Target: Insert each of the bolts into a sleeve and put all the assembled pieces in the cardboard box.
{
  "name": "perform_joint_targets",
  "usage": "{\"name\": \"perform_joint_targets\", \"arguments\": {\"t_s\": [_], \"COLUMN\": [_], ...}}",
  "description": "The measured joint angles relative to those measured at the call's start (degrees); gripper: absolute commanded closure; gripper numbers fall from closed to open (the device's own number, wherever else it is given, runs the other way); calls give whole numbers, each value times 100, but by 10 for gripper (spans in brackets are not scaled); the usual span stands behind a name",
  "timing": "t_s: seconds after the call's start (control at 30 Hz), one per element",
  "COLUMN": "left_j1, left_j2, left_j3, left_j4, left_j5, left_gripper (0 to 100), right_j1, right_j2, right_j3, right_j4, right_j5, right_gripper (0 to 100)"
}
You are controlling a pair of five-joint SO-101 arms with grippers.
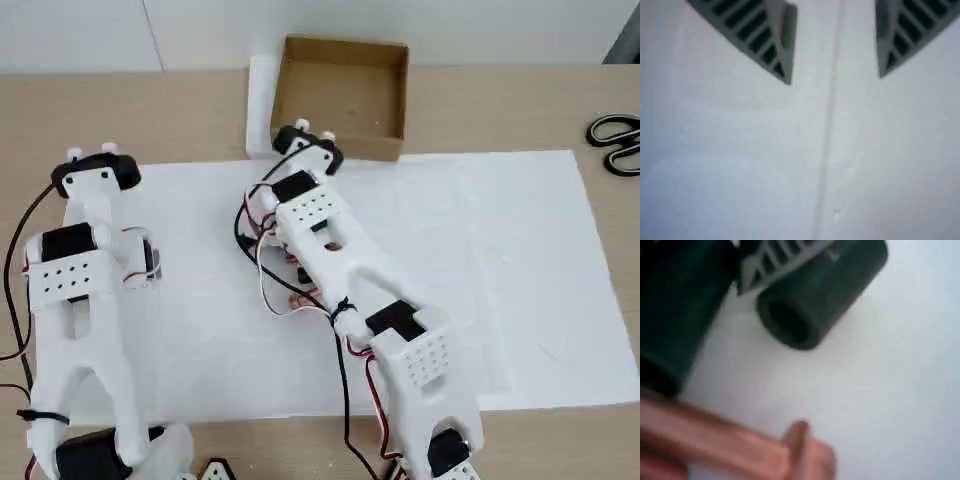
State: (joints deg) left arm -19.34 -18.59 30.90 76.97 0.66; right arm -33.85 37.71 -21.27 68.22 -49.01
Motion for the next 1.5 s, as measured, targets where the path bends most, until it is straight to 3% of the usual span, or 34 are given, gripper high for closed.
{"name": "perform_joint_targets", "arguments": {"t_s": [0.53, 0.97, 1.17, 1.37, 1.5], "left_j1": [0, 0, 0, 0, 0], "left_j2": [0, 0, 0, 0, 0], "left_j3": [0, 0, 0, 0, 0], "left_j4": [0, 0, 0, 0, 0], "left_j5": [0, 0, 0, 0, 0], "left_gripper": [892, 892, 892, 892, 892], "right_j1": [18, 97, 97, 149, 598], "right_j2": [-211, -1538, -2374, -3516, -4009], "right_j3": [-149, -132, -132, -132, -123], "right_j4": [545, 844, 1767, 2664, 2901], "right_j5": [26, 325, 378, 1160, 1688], "right_gripper": [980, 980, 981, 981, 981]}}
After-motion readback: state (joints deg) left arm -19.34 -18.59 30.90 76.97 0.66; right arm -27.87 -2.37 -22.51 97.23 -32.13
